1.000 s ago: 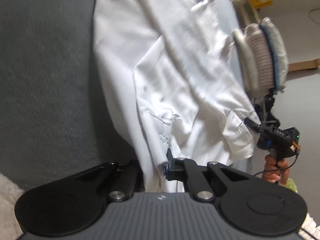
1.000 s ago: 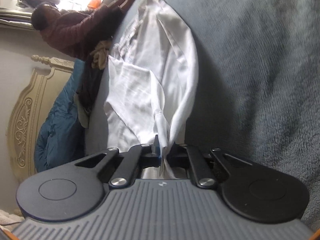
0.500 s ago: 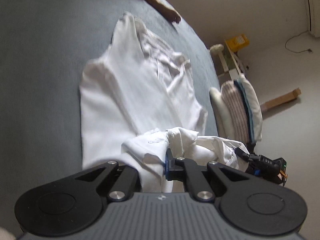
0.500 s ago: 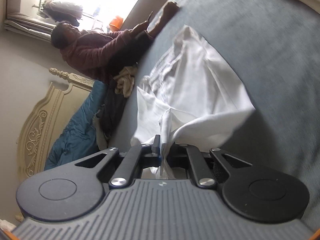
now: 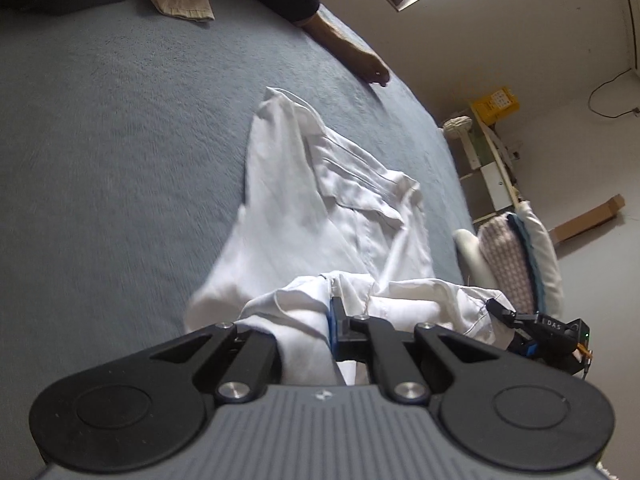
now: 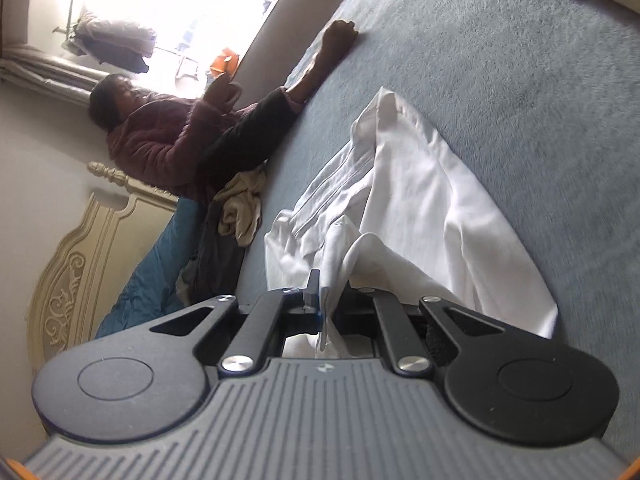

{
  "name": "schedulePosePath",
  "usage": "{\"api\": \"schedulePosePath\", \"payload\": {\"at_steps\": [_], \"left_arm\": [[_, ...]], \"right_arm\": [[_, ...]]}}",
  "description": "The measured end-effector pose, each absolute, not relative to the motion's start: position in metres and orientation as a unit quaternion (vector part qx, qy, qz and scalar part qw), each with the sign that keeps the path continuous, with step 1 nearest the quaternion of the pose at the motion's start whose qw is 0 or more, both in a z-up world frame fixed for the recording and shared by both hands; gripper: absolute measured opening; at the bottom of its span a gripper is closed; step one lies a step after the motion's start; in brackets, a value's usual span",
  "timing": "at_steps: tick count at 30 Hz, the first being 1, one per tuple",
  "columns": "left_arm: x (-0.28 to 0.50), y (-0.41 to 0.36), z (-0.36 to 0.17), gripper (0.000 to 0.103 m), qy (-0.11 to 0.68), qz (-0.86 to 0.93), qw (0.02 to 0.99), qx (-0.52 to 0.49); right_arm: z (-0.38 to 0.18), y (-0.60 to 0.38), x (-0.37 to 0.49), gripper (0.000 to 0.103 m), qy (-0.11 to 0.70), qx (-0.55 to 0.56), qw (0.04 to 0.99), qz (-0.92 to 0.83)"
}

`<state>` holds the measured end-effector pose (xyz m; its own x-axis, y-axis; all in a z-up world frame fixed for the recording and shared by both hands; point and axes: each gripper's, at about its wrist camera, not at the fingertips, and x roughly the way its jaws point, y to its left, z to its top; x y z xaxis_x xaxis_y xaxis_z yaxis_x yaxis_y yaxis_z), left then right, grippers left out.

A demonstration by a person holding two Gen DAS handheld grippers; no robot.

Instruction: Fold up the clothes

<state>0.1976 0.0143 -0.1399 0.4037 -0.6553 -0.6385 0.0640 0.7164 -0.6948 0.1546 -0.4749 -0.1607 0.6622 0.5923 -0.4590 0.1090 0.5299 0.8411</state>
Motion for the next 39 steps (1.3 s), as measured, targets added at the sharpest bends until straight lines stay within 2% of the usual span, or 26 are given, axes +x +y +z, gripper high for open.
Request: {"api": "schedulePosePath", "payload": {"at_steps": [5, 9, 11, 12, 13, 16, 20, 23, 26, 31, 35, 39], "left_arm": [[0.217, 0.02, -0.169, 0.007, 0.514, -0.214, 0.772, -0.307], [0.22, 0.033, -0.186, 0.019, 0.516, -0.213, 0.752, -0.351], [0.218, 0.041, -0.192, 0.045, 0.511, -0.217, 0.737, -0.386], [0.216, 0.047, -0.195, 0.051, 0.507, -0.219, 0.723, -0.416], [0.214, 0.054, -0.197, 0.058, 0.502, -0.219, 0.708, -0.447], [0.209, 0.073, -0.204, 0.061, 0.489, -0.2, 0.668, -0.524], [0.199, 0.09, -0.197, 0.07, 0.458, -0.183, 0.66, -0.567], [0.19, 0.101, -0.191, 0.071, 0.427, -0.171, 0.654, -0.6], [0.176, 0.11, -0.182, 0.071, 0.391, -0.154, 0.654, -0.629], [0.148, 0.112, -0.158, 0.071, 0.356, -0.162, 0.661, -0.64], [0.117, 0.099, -0.145, 0.071, 0.387, -0.182, 0.674, -0.602], [0.075, 0.072, -0.149, 0.071, 0.44, -0.187, 0.686, -0.549]], "right_arm": [[-0.191, -0.477, 0.18, 0.004, 0.393, 0.472, 0.778, 0.134], [-0.222, -0.484, 0.19, 0.008, 0.413, 0.498, 0.755, 0.109], [-0.235, -0.49, 0.189, 0.018, 0.421, 0.53, 0.73, 0.096], [-0.242, -0.493, 0.189, 0.024, 0.425, 0.546, 0.717, 0.09], [-0.246, -0.497, 0.187, 0.033, 0.419, 0.568, 0.703, 0.089], [-0.252, -0.506, 0.18, 0.051, 0.391, 0.628, 0.667, 0.088], [-0.241, -0.512, 0.173, 0.064, 0.369, 0.658, 0.651, 0.078], [-0.23, -0.513, 0.167, 0.069, 0.374, 0.658, 0.65, 0.072], [-0.221, -0.513, 0.156, 0.07, 0.384, 0.648, 0.654, 0.069], [-0.211, -0.521, 0.116, 0.07, 0.345, 0.668, 0.657, 0.061], [-0.206, -0.514, 0.071, 0.07, 0.315, 0.687, 0.651, 0.067], [-0.212, -0.483, 0.03, 0.07, 0.345, 0.668, 0.656, 0.067]]}}
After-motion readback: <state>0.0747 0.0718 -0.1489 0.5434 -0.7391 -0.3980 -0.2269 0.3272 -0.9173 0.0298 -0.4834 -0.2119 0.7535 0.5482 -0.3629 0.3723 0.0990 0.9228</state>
